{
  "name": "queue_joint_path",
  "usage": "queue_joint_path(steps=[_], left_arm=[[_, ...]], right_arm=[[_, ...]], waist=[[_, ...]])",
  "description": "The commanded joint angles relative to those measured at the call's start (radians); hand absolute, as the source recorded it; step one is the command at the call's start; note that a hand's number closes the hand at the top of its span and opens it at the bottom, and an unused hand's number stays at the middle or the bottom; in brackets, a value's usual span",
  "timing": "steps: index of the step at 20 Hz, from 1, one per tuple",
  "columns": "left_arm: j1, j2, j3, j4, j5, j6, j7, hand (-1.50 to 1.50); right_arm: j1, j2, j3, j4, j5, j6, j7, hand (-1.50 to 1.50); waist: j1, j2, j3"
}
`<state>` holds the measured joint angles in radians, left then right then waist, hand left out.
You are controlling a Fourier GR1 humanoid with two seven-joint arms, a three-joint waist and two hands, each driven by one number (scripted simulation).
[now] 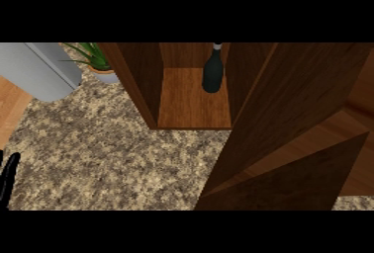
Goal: Pick up the wine, place it into the cabinet and close the cabinet
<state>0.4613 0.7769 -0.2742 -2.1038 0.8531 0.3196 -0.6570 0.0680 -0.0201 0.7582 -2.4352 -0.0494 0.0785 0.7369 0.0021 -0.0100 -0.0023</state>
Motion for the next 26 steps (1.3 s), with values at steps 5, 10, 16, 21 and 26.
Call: queue_joint_path(steps=[5, 10, 16, 21, 26], left_arm=[[0.095, 0.055, 0.112, -0.045, 0.055, -0.102, 0.026, -1.50], [-0.030, 0.036, 0.124, 0.021, 0.086, -0.100, 0.091, -1.50], [-0.007, 0.040, 0.162, 0.009, 0.128, -0.149, 0.126, -1.50], [-0.036, -0.004, 0.089, -0.024, 0.079, -0.123, 0.130, -1.50], [-0.095, -0.005, 0.119, -0.001, 0.092, -0.093, 0.166, -1.50]], right_arm=[[-0.136, 0.018, 0.266, 0.002, 0.175, -0.225, -0.030, 1.50], [-0.318, 0.016, 0.270, 0.084, 0.197, -0.340, -0.009, 1.50], [-0.478, 0.013, 0.213, 0.127, 0.207, -0.438, 0.037, 1.50], [-0.614, 0.011, 0.123, 0.232, 0.084, -0.497, 0.040, 1.50], [-0.772, 0.011, 0.026, 0.288, -0.028, -0.541, 0.039, 1.50]], waist=[[0.018, -0.005, 0.000], [0.005, 0.004, -0.001], [0.022, 0.005, -0.002], [0.033, 0.013, -0.001], [0.039, 0.016, -0.001]])
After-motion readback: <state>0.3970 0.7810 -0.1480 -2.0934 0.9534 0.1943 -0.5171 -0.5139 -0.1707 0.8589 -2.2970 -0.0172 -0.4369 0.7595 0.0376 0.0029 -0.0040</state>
